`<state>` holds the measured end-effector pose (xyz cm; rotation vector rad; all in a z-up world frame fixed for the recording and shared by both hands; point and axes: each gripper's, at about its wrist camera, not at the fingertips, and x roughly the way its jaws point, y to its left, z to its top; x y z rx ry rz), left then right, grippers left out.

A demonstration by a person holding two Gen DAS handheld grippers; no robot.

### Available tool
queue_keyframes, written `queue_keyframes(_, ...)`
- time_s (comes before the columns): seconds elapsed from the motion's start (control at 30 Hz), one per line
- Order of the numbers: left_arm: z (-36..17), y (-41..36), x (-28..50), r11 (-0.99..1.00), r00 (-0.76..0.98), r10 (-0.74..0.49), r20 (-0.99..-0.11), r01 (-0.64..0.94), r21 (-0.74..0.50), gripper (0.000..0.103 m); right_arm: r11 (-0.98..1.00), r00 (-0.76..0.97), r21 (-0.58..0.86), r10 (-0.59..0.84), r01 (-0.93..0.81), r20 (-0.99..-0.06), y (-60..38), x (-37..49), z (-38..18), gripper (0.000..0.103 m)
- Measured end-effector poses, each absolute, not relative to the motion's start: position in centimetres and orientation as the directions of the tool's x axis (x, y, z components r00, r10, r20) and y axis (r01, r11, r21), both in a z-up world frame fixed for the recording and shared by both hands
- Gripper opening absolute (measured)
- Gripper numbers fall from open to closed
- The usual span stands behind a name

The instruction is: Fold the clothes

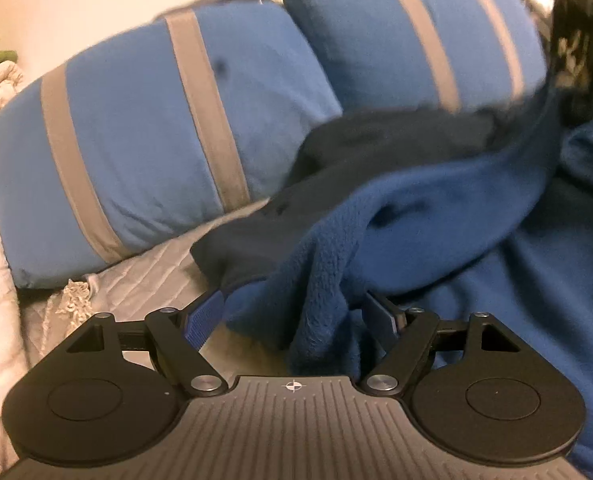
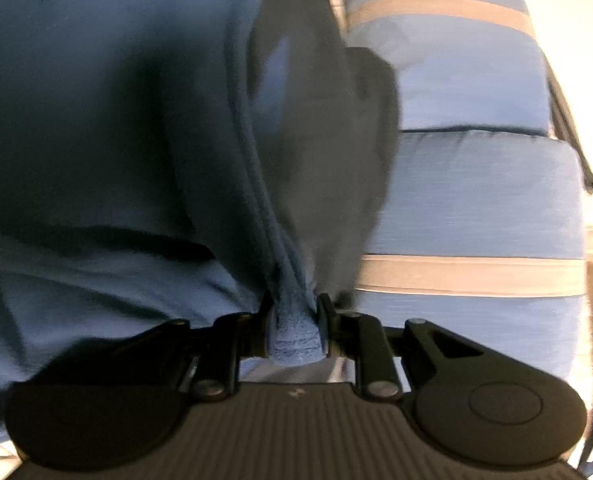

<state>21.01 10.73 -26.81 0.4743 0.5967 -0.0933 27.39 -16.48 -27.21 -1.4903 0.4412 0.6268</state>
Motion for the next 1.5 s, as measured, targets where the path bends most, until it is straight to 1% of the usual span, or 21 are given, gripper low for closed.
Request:
queue_keyframes(0.1,-28.2,10.6,21.9,0.843,0.812,0.162,-0.560,0.181,0.507,0.076,-0.005,0.799,-0.803,0.103,-0.595,-0.593,-16.2,28.3,-25.9,0.019)
queue_keyframes(0.2,-27.9,12.0,21.5,0.847,0.815,0.209,-0.540,0.125,0.517,0.076,0.027,0.824,-0.826,0.095,-0.563,-0.558,-16.4,29.0,-24.9,0.019)
queue_keyframes(0.33,-26.7,14.4,20.7,0.847,0.831,0.227,-0.507,0.089,0.525,0.077,0.086,0.849,-0.846,0.098,-0.527,-0.519,-16.9,29.3,-24.3,0.018)
queue_keyframes(0.4,-26.3,14.8,20.1,0.814,0.854,0.228,-0.468,0.096,0.573,0.077,0.125,0.858,-0.850,0.110,-0.512,-0.501,-17.2,29.2,-24.1,0.018)
queue_keyframes(0.47,-26.4,14.7,19.6,0.773,0.863,0.225,-0.453,0.125,0.622,0.077,0.159,0.859,-0.844,0.111,-0.513,-0.500,-17.4,28.5,-24.3,0.018)
queue_keyframes(0.6,-26.9,14.5,18.9,0.689,0.876,0.216,-0.431,0.176,0.703,0.077,0.143,0.825,-0.813,0.109,-0.564,-0.554,-18.3,25.8,-26.7,0.018)
queue_keyframes(0.67,-27.1,14.7,18.7,0.660,0.879,0.211,-0.428,0.195,0.726,0.077,0.140,0.800,-0.788,0.111,-0.600,-0.590,-18.8,24.2,-28.0,0.018)
queue_keyframes(0.87,-27.0,15.4,18.6,0.606,0.883,0.193,-0.428,0.235,0.760,0.078,0.221,0.701,-0.667,0.156,-0.711,-0.696,-19.6,20.8,-29.8,0.017)
queue_keyframes(1.03,-27.8,16.0,19.3,0.542,0.888,0.180,-0.423,0.269,0.796,0.079,0.312,0.618,-0.550,0.190,-0.774,-0.763,-19.7,20.1,-29.6,0.017)
queue_keyframes(1.27,-29.7,15.6,18.9,0.467,0.886,0.174,-0.431,0.311,0.828,0.079,0.355,0.475,-0.386,0.213,-0.852,-0.854,-19.5,20.1,-28.6,0.017)
queue_keyframes(1.37,-29.9,15.4,18.5,0.440,0.888,0.176,-0.424,0.315,0.841,0.079,0.364,0.451,-0.357,0.216,-0.860,-0.866,-19.4,20.3,-28.8,0.018)
queue_keyframes(1.4,-29.7,15.2,18.2,0.431,0.888,0.181,-0.423,0.315,0.846,0.079,0.377,0.449,-0.349,0.223,-0.858,-0.865,-19.5,20.5,-28.7,0.032)
queue_keyframes(1.43,-29.2,15.0,17.9,0.427,0.888,0.177,-0.425,0.320,0.846,0.079,0.392,0.455,-0.345,0.235,-0.853,-0.859,-19.7,20.6,-28.5,0.039)
queue_keyframes(1.47,-28.7,14.8,17.6,0.423,0.887,0.172,-0.428,0.326,0.845,0.079,0.407,0.463,-0.342,0.248,-0.847,-0.851,-20.0,20.7,-28.3,0.050)
queue_keyframes(1.5,-28.1,14.6,17.3,0.420,0.887,0.167,-0.430,0.331,0.845,0.079,0.425,0.475,-0.343,0.259,-0.838,-0.841,-20.5,20.8,-27.9,0.065)
